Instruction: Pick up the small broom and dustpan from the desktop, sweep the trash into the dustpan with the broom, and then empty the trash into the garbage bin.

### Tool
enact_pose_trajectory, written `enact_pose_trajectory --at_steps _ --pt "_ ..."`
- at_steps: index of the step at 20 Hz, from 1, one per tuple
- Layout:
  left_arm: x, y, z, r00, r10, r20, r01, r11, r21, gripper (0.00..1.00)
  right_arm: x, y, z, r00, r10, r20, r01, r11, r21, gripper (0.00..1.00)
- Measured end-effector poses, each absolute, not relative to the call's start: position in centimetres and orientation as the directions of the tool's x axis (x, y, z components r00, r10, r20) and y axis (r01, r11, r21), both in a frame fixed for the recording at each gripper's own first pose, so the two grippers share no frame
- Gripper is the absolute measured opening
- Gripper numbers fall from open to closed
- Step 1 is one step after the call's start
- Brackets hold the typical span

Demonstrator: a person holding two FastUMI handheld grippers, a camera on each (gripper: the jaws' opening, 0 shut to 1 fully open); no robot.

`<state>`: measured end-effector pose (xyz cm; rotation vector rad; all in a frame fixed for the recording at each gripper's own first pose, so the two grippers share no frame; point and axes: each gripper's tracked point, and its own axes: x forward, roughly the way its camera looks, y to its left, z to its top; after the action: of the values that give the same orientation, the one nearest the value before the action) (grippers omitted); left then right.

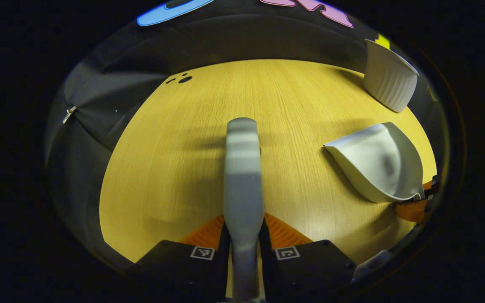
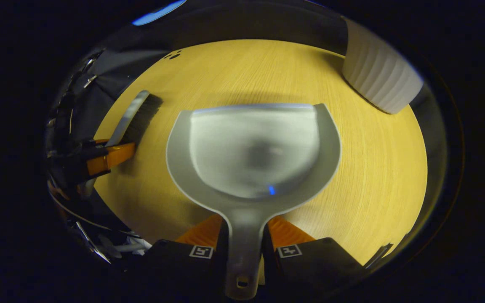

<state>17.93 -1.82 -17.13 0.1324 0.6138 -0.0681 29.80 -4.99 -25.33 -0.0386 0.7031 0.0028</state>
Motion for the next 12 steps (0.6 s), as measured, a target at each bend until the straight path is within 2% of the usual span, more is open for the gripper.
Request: enact_pose_trajectory --at_steps 1,2,3,4,5,9,12 --pt "17.7 -2.2 -17.0 0.820 -0.043 -0.570 0.112 0.990 0.086 0.49 29.8 -4.5 -25.2 0.763 0.005 -0.647 -0.036 0.999 -0.034 0.47" --pt "17.6 -2.3 -16.7 0.827 -0.055 -0.560 0.113 0.991 0.071 0.64 29.8 -4.2 -25.1 0.762 0.017 -0.647 -0.047 0.998 -0.029 0.53" --pt "17.3 -2.6 -16.1 0.831 -0.075 -0.550 0.122 0.991 0.048 0.80 29.7 -3.8 -25.0 0.762 0.034 -0.647 -0.058 0.998 -0.016 0.70" --pt "17.0 -2.8 -15.4 0.841 -0.078 -0.535 0.117 0.992 0.038 0.95 29.7 -3.8 -24.8 0.766 0.035 -0.641 -0.059 0.998 -0.016 0.76" --pt "16.7 -2.6 -14.9 0.852 -0.077 -0.519 0.110 0.993 0.034 0.99 29.7 -3.6 -24.2 0.774 0.045 -0.632 -0.065 0.998 -0.009 0.99" --pt "14.4 -2.3 -10.6 0.907 -0.062 -0.416 0.077 0.997 0.018 0.98 28.7 -4.7 -21.7 0.807 0.037 -0.590 -0.050 0.999 -0.006 1.00" --pt "12.0 -2.7 -5.5 0.956 -0.073 -0.285 0.074 0.997 -0.009 0.98 28.1 -5.7 -18.3 0.865 0.017 -0.502 -0.033 0.999 -0.022 0.99"
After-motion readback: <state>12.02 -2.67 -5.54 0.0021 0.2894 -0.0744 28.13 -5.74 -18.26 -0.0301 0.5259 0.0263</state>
